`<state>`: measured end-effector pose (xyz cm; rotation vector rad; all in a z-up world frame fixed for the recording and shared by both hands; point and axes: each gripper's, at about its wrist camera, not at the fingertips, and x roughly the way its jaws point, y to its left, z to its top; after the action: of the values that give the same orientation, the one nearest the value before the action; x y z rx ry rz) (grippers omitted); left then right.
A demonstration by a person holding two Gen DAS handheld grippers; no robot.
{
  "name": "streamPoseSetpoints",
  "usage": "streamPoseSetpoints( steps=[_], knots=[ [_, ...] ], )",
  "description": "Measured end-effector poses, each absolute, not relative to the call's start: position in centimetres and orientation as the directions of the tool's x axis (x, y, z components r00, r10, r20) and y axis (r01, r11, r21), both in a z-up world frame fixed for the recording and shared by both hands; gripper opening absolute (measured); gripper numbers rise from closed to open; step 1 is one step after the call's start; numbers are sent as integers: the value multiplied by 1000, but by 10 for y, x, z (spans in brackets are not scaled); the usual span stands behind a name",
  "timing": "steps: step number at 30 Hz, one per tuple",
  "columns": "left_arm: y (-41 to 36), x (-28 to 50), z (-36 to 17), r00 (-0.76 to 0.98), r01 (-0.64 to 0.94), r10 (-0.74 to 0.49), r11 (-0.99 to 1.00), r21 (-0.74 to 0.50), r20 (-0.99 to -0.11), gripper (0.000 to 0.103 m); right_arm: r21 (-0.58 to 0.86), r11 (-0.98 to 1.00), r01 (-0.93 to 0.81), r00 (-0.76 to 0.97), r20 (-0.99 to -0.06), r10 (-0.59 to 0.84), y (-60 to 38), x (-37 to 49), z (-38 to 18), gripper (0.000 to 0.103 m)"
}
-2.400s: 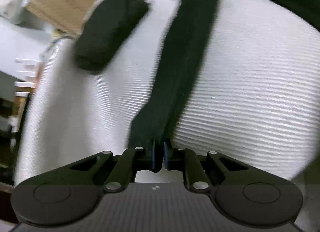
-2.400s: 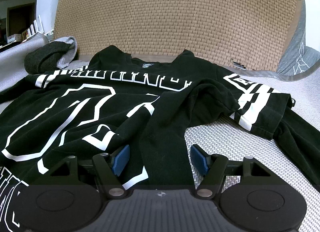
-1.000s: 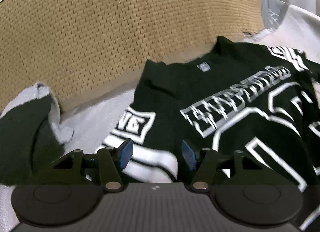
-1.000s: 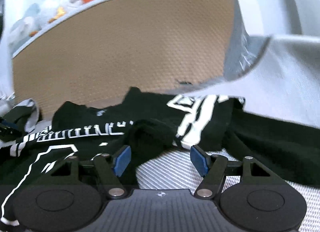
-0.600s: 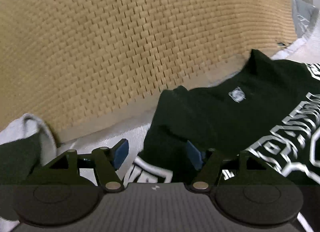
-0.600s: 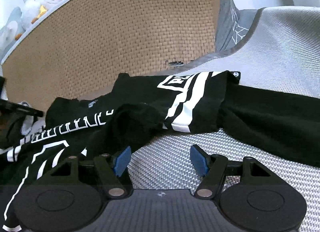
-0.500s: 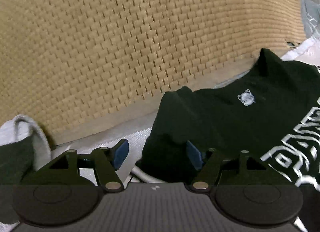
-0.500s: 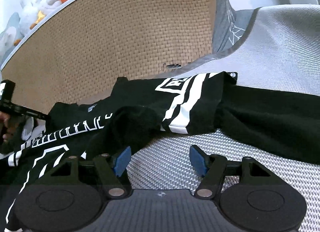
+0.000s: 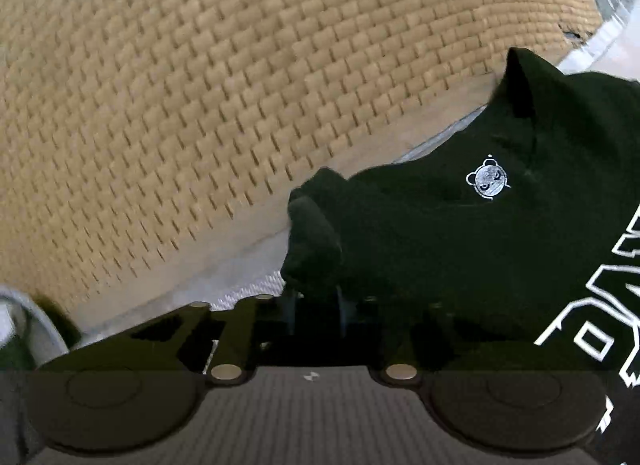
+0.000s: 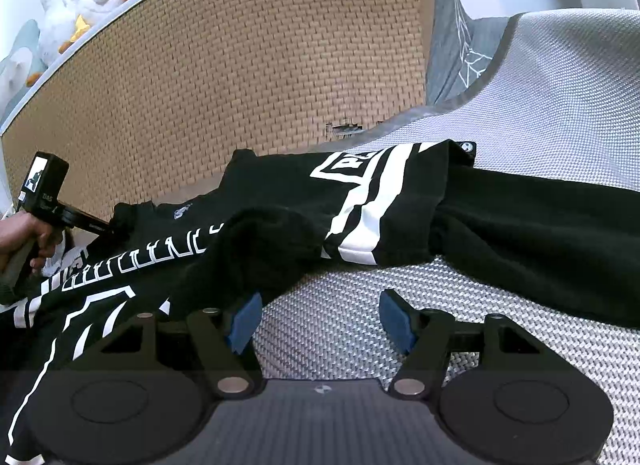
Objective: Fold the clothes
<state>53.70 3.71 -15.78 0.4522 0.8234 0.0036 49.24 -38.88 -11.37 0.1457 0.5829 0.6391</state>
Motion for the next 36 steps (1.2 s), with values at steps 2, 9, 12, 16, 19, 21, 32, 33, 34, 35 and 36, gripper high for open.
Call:
streamPoseSetpoints(
  steps=[2, 9, 12, 16, 19, 21, 32, 33, 34, 35, 36],
  knots=[
    [32, 535, -155, 717, 168, 215, 870, 464, -663, 18, 306, 799, -518, 652, -463, 600, -390, 492, -113, 69],
    [29, 561, -145, 711, 138, 280, 844, 518, -645, 25, 348, 799, -491, 683, -416, 601, -400, 489, -112, 69],
    [32, 563, -149, 693, 125, 300, 846, 519, -655, 39, 348, 793, -500, 674, -419, 608, -399, 491, -113, 69],
    [39, 551, -145, 703, 114, 299, 849, 516, -646, 49, 364, 788, -496, 665, -425, 615, -399, 494, -114, 69],
    [46, 533, -134, 714, 107, 283, 860, 499, -641, 53, 370, 788, -493, 662, -428, 615, -399, 496, -115, 69],
    [46, 518, -128, 718, 112, 275, 861, 496, -639, 54, 367, 789, -493, 661, -432, 614, -399, 496, -115, 69],
    [42, 411, -132, 635, 367, 178, 787, 496, -752, 62, 357, 807, -471, 716, -381, 586, -418, 501, -86, 69],
    [43, 398, -133, 620, 397, 173, 773, 496, -766, 62, 357, 795, -490, 699, -384, 603, -419, 503, -83, 69],
    [46, 388, -137, 609, 414, 175, 762, 498, -774, 62, 318, 799, -511, 698, -389, 601, -418, 504, -80, 69],
    [49, 379, -138, 610, 413, 179, 760, 502, -772, 62, 263, 817, -514, 716, -394, 577, -415, 503, -79, 69],
    [53, 370, -140, 612, 409, 183, 760, 505, -770, 62, 209, 831, -515, 732, -398, 553, -412, 502, -78, 69]
  ],
)
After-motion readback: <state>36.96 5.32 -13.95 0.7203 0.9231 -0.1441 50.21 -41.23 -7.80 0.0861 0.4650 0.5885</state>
